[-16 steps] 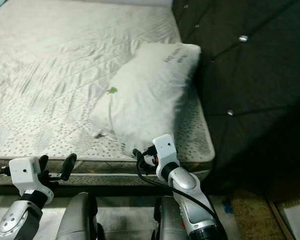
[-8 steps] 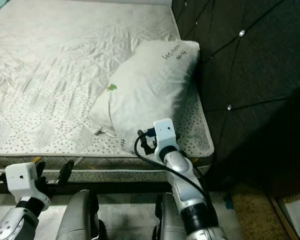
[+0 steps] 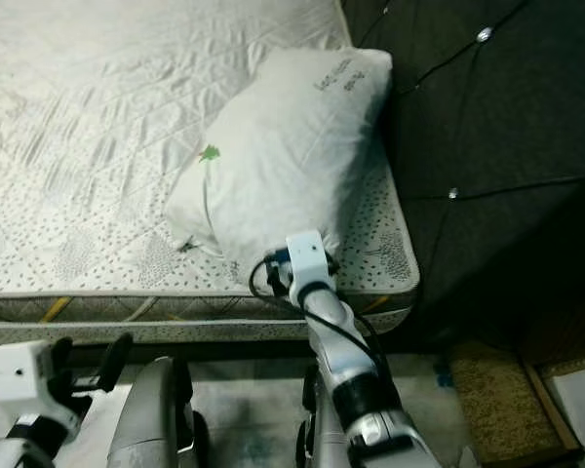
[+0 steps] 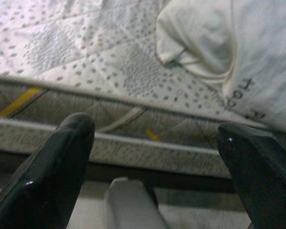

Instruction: Clean up the room

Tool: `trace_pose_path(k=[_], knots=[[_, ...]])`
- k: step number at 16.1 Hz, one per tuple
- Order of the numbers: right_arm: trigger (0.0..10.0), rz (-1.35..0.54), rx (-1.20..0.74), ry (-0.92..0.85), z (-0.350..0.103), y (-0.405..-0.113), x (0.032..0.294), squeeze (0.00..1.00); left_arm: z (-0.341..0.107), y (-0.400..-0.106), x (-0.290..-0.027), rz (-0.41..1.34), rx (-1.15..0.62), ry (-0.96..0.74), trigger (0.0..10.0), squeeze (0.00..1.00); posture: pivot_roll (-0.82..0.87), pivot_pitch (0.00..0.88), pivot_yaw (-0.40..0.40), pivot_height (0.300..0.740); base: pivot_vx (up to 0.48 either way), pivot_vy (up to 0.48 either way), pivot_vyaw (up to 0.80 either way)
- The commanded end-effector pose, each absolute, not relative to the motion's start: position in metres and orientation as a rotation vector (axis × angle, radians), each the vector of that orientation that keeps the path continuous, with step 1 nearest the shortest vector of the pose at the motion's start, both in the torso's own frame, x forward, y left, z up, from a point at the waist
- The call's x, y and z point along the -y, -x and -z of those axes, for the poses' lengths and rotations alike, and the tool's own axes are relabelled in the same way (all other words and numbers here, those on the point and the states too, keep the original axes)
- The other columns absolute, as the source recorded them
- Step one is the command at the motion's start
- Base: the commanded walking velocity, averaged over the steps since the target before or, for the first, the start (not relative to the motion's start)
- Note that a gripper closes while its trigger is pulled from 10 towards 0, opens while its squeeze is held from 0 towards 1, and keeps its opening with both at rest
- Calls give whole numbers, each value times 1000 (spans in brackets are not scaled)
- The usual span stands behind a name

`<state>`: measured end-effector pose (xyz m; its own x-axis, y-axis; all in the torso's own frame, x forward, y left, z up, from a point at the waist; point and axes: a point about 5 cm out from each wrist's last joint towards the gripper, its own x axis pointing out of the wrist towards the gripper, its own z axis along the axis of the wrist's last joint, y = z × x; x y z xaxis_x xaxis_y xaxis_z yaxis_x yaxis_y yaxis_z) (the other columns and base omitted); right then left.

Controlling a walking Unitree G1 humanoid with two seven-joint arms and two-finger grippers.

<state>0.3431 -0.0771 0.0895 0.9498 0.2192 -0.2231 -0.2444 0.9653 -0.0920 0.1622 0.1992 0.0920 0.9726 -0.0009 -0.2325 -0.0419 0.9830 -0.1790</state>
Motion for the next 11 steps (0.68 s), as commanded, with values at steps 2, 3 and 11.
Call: trace_pose_path(k=[2,3,11], knots=[[10000,-95,-197,124,-96,-356,93,0,-94,-156,-198,-19,-261,188,10000,0,76,294,-38,600,0,0,0],[10000,-82,-193,131,-98,-358,93,0,-94,-155,-197,-17,-268,189,10000,0,75,297,-37,600,0,0,0],[0,-254,-190,-69,-105,-351,25,0,-95,-155,-195,-14,-288,207,10000,0,90,302,-35,600,0,0,0]])
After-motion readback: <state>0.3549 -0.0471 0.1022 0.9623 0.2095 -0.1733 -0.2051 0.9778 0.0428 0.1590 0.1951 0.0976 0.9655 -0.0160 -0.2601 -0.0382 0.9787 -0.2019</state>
